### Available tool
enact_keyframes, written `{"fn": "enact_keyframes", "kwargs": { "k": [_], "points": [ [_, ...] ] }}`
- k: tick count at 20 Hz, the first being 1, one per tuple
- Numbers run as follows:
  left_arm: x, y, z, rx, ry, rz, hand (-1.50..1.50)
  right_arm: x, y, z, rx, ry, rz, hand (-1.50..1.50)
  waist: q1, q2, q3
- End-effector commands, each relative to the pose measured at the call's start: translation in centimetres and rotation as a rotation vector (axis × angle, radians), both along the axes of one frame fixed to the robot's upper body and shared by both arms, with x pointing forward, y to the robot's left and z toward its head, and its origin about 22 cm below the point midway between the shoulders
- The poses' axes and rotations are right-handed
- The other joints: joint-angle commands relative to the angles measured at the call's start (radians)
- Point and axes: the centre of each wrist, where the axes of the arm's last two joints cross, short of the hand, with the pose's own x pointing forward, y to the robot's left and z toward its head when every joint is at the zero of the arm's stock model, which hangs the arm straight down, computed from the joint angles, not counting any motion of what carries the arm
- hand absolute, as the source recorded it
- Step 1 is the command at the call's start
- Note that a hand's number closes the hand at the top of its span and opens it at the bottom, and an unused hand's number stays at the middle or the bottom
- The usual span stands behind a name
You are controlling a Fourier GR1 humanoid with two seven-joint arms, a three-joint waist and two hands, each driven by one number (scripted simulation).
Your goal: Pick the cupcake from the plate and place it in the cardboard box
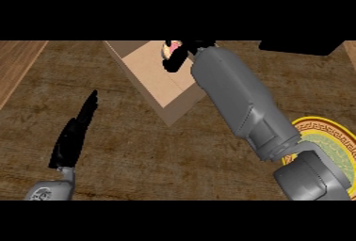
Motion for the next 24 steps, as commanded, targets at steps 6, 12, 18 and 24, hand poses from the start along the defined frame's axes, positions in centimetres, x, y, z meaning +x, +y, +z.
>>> {"fn": "enact_keyframes", "kwargs": {
  "k": [6, 12, 18, 24],
  "points": [
    [0.9, -0.9, 1.1, 0.010, -0.030, -0.035, 0.00, 0.2, -0.1, -0.1, 0.081, 0.060, -0.048, -1.50, 0.026, 0.003, 0.001],
    [1.4, -0.5, 1.0, -0.001, -0.029, -0.034, 0.00, 0.2, -1.8, -2.2, 0.374, -0.046, -0.164, -1.50, 0.026, 0.013, 0.003],
    [-0.1, -0.1, 0.2, 0.004, -0.008, -0.002, 0.00, 0.6, -2.5, -1.0, 0.655, -0.087, -0.210, -1.50, -0.004, 0.008, 0.004],
    [0.3, 0.2, 0.1, -0.005, -0.013, 0.023, 0.00, 1.9, -6.3, 0.7, 0.817, -0.122, -0.280, -1.50, -0.031, 0.005, 0.002]
  ]
}}
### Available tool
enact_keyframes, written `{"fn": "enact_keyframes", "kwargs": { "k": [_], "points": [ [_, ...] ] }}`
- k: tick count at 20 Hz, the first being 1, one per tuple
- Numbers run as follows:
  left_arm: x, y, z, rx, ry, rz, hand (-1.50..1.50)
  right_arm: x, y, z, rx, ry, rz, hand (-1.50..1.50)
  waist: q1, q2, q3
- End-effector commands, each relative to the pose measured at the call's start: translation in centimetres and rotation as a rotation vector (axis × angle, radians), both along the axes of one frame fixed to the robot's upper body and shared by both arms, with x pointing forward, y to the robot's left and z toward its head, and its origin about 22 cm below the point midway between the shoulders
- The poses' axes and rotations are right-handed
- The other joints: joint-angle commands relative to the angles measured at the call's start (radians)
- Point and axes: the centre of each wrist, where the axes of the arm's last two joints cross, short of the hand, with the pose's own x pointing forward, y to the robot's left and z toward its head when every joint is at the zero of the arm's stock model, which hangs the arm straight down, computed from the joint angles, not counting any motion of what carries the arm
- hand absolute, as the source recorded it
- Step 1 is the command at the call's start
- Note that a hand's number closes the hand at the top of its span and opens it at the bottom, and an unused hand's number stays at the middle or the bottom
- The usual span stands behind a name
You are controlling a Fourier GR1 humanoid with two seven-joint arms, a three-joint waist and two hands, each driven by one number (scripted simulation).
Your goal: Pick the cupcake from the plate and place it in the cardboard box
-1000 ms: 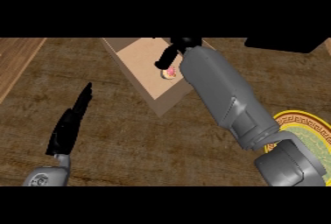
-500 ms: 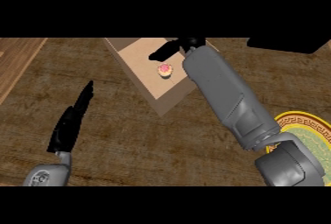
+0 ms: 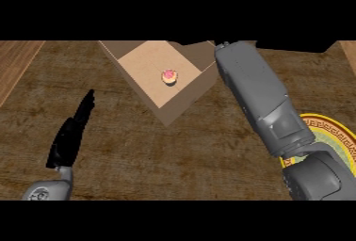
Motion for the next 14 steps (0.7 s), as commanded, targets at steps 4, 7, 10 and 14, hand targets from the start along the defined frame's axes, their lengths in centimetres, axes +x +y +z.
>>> {"fn": "enact_keyframes", "kwargs": {
  "k": [4, 7, 10, 14],
  "points": [
    [-0.7, 2.9, -0.2, -0.005, 0.014, 0.035, 0.00, 1.3, -9.0, 0.4, 0.107, -0.019, -0.160, -1.50, -0.023, -0.002, -0.001],
    [0.0, 1.6, 0.3, 0.004, 0.015, 0.033, 0.00, 1.1, -11.7, -0.8, 0.157, -0.043, -0.170, -1.50, -0.037, -0.007, 0.001],
    [-1.1, 1.8, -0.6, -0.001, 0.009, 0.042, 0.00, 0.5, -17.2, -2.0, 0.129, -0.041, -0.145, -1.50, -0.042, -0.010, 0.001],
    [-1.1, 1.6, -0.1, -0.006, 0.011, 0.047, 0.00, -0.4, -20.5, -3.2, 0.107, -0.048, -0.082, -1.50, -0.044, -0.013, 0.001]
  ]
}}
